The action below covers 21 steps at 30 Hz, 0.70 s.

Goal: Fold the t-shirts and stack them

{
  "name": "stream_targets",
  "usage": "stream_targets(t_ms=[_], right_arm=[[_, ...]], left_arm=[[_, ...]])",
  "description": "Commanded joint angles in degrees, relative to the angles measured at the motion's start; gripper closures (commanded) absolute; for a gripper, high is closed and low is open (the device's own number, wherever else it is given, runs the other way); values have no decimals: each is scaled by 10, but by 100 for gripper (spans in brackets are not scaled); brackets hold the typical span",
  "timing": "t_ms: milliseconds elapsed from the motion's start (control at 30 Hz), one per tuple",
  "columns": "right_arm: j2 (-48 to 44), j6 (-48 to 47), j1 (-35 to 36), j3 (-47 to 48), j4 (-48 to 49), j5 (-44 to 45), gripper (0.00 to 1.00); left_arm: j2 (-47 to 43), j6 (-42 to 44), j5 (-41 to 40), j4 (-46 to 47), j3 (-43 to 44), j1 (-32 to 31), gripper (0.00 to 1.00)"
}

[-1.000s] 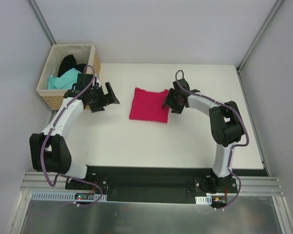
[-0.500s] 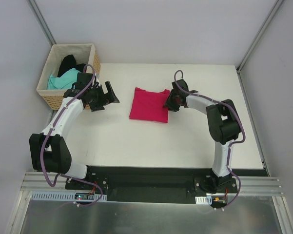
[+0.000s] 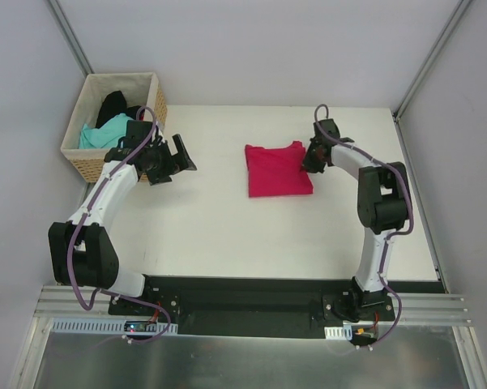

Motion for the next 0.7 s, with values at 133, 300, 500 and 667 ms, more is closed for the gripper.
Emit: stream_targets(t_ms=[133, 300, 500, 667], right_arm=[[22, -145, -119, 58, -45, -44, 98], [55, -185, -181, 155, -119, -81, 100], [55, -285, -234, 176, -141, -87, 99], [56, -321, -263, 155, -154, -45, 99]], left_arm=[[21, 25, -46, -1, 33, 5, 1], [35, 27, -51, -2, 48, 5, 1], [46, 25, -70, -1, 57, 5, 1], [61, 31, -89, -2, 74, 5, 1]])
